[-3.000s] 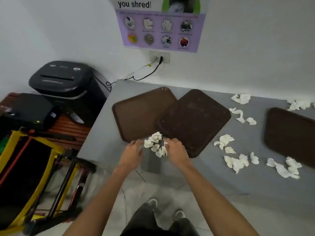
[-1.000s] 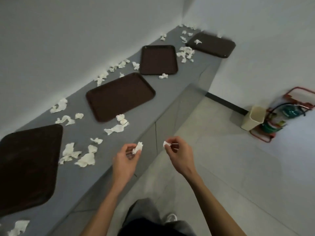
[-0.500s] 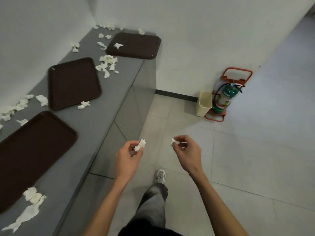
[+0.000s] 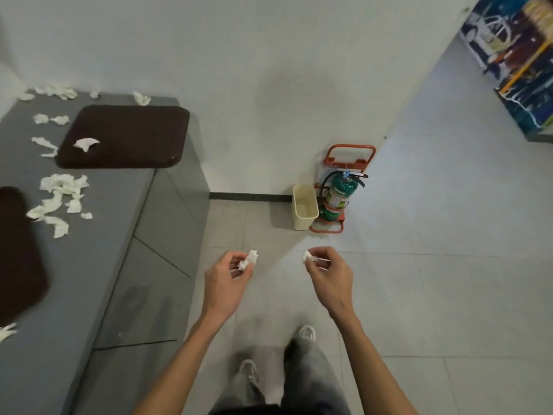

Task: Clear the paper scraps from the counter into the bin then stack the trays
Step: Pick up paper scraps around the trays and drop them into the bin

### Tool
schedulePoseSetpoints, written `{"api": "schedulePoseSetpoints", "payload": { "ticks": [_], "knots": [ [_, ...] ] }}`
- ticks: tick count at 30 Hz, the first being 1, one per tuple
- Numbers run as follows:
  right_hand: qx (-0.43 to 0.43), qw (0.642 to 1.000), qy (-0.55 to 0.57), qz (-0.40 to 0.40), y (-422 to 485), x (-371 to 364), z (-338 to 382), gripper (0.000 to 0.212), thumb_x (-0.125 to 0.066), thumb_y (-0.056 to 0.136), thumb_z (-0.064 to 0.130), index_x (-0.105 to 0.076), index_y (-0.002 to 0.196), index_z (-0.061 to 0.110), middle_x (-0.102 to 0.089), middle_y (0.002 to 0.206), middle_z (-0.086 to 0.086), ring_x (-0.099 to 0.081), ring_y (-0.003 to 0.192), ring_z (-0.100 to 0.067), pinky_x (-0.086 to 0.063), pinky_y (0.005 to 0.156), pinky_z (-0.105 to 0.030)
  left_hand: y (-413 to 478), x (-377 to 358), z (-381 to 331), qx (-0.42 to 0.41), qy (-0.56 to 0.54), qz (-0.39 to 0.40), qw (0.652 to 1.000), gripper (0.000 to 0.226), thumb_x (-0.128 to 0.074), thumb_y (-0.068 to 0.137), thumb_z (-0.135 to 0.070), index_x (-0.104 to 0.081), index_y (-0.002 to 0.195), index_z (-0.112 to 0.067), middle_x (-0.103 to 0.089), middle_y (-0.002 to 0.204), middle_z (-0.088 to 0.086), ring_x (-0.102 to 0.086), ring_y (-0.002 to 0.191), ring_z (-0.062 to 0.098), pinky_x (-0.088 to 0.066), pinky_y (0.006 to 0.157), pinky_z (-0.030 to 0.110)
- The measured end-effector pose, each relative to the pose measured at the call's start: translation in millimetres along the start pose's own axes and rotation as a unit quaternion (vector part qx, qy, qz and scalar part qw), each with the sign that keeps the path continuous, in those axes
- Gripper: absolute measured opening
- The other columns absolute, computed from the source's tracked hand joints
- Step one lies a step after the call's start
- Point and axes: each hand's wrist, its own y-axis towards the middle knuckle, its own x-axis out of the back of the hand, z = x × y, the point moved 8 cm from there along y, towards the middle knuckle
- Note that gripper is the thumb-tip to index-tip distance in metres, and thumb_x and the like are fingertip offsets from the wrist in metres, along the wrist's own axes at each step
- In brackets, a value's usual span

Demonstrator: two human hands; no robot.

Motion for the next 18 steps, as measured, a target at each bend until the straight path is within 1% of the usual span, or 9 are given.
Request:
{"api": "schedulePoseSetpoints", "payload": {
  "ticks": [2,4,8,11,12,15,18],
  "knots": [
    [-0.016,1.0,0.003,-0.005,46.5,4.8,-11.1,0.013,-0.078,0.091,0.021,-0.074,0.1,0.03,-0.076,0.097,0.015,-0.071,0.088,0.002,-0.054,0.071,-0.012,38.8,-31.2,-1.6,0.004,0.011,0.016,1.0,0.019,-0.08,0.088,-0.015,-0.072,0.101,-0.026,-0.075,0.094,-0.011,-0.074,0.086,0.011,-0.063,0.077,0.03],
    [-0.026,1.0,0.001,-0.004,98.9,6.3,-24.9,0.013,-0.079,0.092,0.023,-0.074,0.101,0.031,-0.076,0.099,0.016,-0.071,0.089,0.002,-0.055,0.072,-0.012,79.2,-63.6,-2.7,0.008,0.023,0.023,0.999,0.02,-0.079,0.089,-0.016,-0.071,0.102,-0.028,-0.075,0.095,-0.012,-0.073,0.087,0.01,-0.063,0.078,0.031],
    [-0.039,0.999,-0.013,0.01,213.9,2.5,-62.0,0.013,-0.077,0.093,0.023,-0.073,0.104,0.029,-0.075,0.103,0.013,-0.071,0.092,-0.002,-0.055,0.073,-0.009,158.6,-134.2,-4.1,0.025,0.047,0.02,0.998,0.015,-0.078,0.091,-0.024,-0.071,0.103,-0.028,-0.074,0.094,-0.015,-0.072,0.088,0.004,-0.061,0.077,0.022],
    [-0.049,0.999,-0.017,0.012,291.4,-2.8,-93.3,0.013,-0.076,0.095,0.017,-0.073,0.105,0.025,-0.075,0.103,0.011,-0.071,0.09,0.0,-0.06,0.076,-0.015,214.4,-185.6,0.0,0.05,0.057,0.021,0.997,0.015,-0.077,0.092,-0.027,-0.071,0.106,-0.029,-0.074,0.096,-0.017,-0.071,0.09,0.003,-0.06,0.078,0.022],
    [-0.049,0.999,-0.02,0.01,315.0,-4.5,-104.0,0.013,-0.076,0.096,0.016,-0.072,0.106,0.023,-0.075,0.103,0.01,-0.07,0.091,0.001,-0.059,0.076,-0.015,232.0,-202.6,2.9,0.055,0.062,0.024,0.996,0.016,-0.076,0.093,-0.026,-0.07,0.107,-0.028,-0.073,0.097,-0.017,-0.07,0.09,0.002,-0.06,0.079,0.022],
    [-0.056,0.997,-0.043,0.023,382.9,-15.6,-136.4,0.012,-0.073,0.098,0.016,-0.071,0.109,0.019,-0.073,0.105,0.01,-0.067,0.093,0.006,-0.056,0.075,-0.009,286.0,-253.0,15.9,0.076,0.08,0.039,0.993,0.016,-0.074,0.094,-0.025,-0.069,0.108,-0.028,-0.073,0.098,-0.019,-0.069,0.089,0.0,-0.059,0.077,0.021],
    [-0.055,0.995,-0.068,0.036,443.4,-37.0,-178.4,0.008,-0.071,0.099,0.017,-0.068,0.106,0.02,-0.072,0.104,0.007,-0.068,0.092,0.004,-0.06,0.076,-0.016,335.6,-301.5,47.1,0.1,0.101,0.051,0.989,0.015,-0.072,0.095,-0.024,-0.067,0.108,-0.029,-0.072,0.096,-0.018,-0.068,0.084,-0.002,-0.059,0.075,0.024]
  ]
}}
